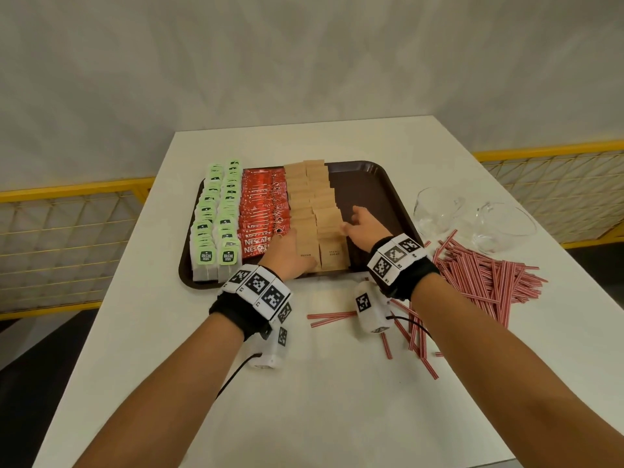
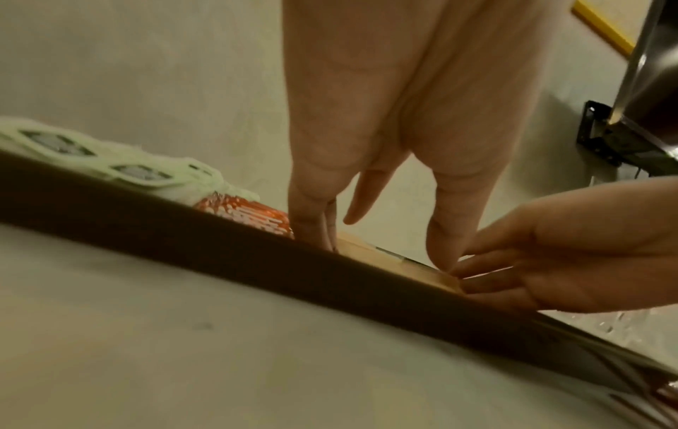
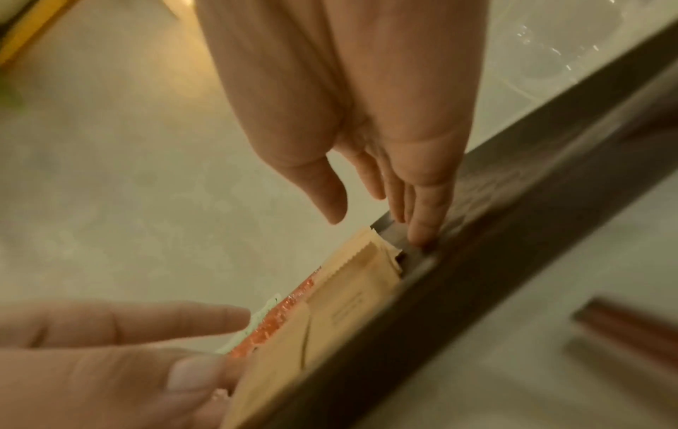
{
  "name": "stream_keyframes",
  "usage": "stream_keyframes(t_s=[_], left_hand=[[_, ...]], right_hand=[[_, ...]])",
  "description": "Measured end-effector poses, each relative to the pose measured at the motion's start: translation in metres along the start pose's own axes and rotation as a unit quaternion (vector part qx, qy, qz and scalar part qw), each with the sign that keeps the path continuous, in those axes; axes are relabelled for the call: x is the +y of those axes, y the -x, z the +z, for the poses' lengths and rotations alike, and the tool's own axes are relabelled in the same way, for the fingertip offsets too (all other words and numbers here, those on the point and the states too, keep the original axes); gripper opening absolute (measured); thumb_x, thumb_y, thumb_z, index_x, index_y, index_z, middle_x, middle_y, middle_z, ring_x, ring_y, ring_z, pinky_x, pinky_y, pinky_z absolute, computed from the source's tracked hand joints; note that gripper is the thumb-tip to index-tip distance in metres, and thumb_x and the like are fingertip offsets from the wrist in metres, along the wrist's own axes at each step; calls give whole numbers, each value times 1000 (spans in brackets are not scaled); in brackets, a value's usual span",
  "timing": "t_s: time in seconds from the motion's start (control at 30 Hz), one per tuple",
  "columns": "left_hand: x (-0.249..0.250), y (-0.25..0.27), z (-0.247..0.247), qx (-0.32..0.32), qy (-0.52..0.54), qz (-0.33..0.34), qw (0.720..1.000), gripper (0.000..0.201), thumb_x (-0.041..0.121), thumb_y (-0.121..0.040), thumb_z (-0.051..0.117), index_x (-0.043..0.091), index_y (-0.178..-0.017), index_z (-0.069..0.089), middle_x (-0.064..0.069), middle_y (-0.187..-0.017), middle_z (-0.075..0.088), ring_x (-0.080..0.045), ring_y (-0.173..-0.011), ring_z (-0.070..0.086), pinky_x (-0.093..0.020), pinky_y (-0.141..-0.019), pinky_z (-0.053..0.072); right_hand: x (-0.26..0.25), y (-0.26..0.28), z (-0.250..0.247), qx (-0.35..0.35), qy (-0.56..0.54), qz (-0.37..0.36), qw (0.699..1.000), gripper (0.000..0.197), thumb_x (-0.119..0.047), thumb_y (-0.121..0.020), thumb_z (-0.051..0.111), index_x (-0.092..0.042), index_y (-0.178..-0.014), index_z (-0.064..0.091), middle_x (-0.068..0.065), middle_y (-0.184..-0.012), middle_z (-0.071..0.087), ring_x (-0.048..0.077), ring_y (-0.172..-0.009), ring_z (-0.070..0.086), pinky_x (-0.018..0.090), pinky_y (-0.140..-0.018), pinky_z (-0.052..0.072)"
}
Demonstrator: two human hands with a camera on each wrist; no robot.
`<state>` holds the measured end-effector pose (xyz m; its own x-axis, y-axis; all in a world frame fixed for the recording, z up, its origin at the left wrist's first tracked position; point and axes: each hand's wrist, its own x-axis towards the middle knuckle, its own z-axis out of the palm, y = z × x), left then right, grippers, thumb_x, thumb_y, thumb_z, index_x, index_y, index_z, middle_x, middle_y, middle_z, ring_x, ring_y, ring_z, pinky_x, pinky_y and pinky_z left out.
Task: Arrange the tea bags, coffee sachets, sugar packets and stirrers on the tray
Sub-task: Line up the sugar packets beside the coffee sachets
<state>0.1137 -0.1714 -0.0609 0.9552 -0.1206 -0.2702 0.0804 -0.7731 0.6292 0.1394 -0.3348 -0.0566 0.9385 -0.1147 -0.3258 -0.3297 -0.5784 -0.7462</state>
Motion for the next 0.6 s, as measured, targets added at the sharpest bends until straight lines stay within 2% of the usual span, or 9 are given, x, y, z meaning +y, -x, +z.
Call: stream_keyframes(t_s=[0.07, 0.13, 0.3, 0.47, 0.6], left_hand=[[2, -1, 3, -9, 14, -9, 1000, 59, 25, -78, 71, 5, -126, 45, -11, -123, 54, -27, -113, 52, -34, -97, 43], [3, -4, 6, -10, 18, -14, 1000, 59, 25, -81, 68, 5, -129, 41, -11, -126, 51, -26, -115, 50, -31, -96, 42], [3, -7, 8, -12, -7, -16, 1000, 63, 29, -83, 66, 1, -132, 38, -16, -131, 47, -30, -121, 46, -38, -102, 39], [6, -6, 6, -2, -49, -14, 999, 70, 31, -83, 65, 1, -138, 32, -18, -136, 38, -31, -127, 37, -38, -106, 34], [22, 1, -1, 46, -100, 47, 993, 67, 29, -91, 55, 4, -144, 23, -16, -147, 25, -30, -136, 26, -33, -111, 23]], right_hand=[[-3, -1, 4, -36, -41, 19, 998, 66, -22, -98, 45, -14, -151, 6, 10, -155, 23, 25, -141, 27, 36, -115, 24], [-5, -1, 10, -60, -52, 21, 997, 68, -20, -98, 44, -14, -151, 1, 10, -156, 20, 25, -142, 24, 38, -116, 22], [-3, -2, 14, -78, -71, 24, 994, 72, -18, -97, 47, -12, -150, -1, 9, -156, 19, 24, -142, 24, 37, -117, 21], [1, -6, 8, -82, -125, 28, 988, 71, -3, -96, 42, -13, -150, -3, 12, -154, 22, 27, -140, 26, 34, -113, 22], [2, -10, 7, -83, -138, 13, 987, 71, -4, -96, 41, -17, -150, -4, 12, -155, 20, 26, -140, 26, 35, -112, 24]])
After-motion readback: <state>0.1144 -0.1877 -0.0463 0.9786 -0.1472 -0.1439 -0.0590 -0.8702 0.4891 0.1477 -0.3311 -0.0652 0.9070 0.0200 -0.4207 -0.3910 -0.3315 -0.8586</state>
